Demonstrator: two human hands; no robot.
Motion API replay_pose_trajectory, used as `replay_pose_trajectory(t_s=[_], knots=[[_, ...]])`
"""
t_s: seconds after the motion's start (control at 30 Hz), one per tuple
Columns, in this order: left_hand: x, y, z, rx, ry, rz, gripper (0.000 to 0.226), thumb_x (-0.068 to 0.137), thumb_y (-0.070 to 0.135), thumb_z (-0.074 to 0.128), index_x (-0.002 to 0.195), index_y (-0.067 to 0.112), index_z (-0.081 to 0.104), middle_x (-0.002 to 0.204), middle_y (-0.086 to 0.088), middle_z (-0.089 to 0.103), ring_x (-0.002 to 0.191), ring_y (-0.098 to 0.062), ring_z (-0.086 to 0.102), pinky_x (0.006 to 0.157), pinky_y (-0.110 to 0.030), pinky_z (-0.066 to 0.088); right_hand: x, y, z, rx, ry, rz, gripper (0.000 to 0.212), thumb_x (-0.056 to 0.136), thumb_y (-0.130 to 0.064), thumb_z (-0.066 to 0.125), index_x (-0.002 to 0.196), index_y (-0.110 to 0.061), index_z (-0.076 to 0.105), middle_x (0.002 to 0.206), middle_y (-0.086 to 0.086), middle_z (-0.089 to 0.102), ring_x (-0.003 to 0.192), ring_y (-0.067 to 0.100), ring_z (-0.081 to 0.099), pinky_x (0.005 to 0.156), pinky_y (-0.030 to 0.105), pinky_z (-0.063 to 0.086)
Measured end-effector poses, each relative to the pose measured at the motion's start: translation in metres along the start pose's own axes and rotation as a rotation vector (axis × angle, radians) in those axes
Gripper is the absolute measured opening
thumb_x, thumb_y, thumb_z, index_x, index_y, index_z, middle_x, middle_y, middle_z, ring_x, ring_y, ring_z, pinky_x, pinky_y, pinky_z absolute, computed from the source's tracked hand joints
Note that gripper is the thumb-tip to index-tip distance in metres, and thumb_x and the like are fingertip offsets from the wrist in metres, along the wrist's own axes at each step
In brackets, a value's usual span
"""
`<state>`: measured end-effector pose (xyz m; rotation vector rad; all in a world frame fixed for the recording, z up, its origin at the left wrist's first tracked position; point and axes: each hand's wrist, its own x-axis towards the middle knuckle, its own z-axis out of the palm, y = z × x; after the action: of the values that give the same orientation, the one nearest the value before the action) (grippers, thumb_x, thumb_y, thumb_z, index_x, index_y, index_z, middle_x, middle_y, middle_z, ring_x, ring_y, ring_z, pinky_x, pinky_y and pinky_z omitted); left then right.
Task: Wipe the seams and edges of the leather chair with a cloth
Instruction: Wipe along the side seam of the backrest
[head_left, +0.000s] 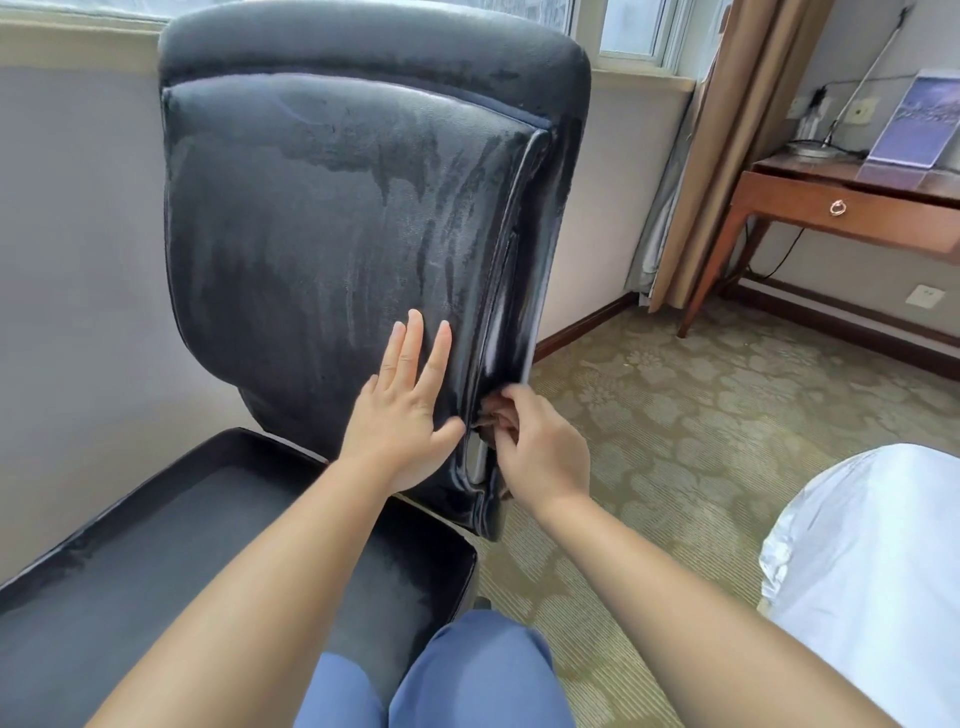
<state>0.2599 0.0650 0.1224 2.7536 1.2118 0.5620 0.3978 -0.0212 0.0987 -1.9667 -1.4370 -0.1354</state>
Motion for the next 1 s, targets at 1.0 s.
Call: replay_pose_trajectory(t_s=[1.0], knots=[[-0.010, -0.001, 0.026, -0.053, 0.100, -0.004, 0.097, 0.092, 0.049, 0.049, 0.135, 0.035, -0.037, 0.153, 0.005, -0.035, 0.144, -0.013, -0.028, 0.114, -0.038, 0.029, 0.001, 0.007, 0.009, 0.003, 0.042, 0.010, 0.032, 0.091, -0.019, 0.053, 0.122, -0.017, 0.060, 0.103, 0.008, 0.063, 0.091, 0.029, 0.061, 0.068, 0.033, 0.049]])
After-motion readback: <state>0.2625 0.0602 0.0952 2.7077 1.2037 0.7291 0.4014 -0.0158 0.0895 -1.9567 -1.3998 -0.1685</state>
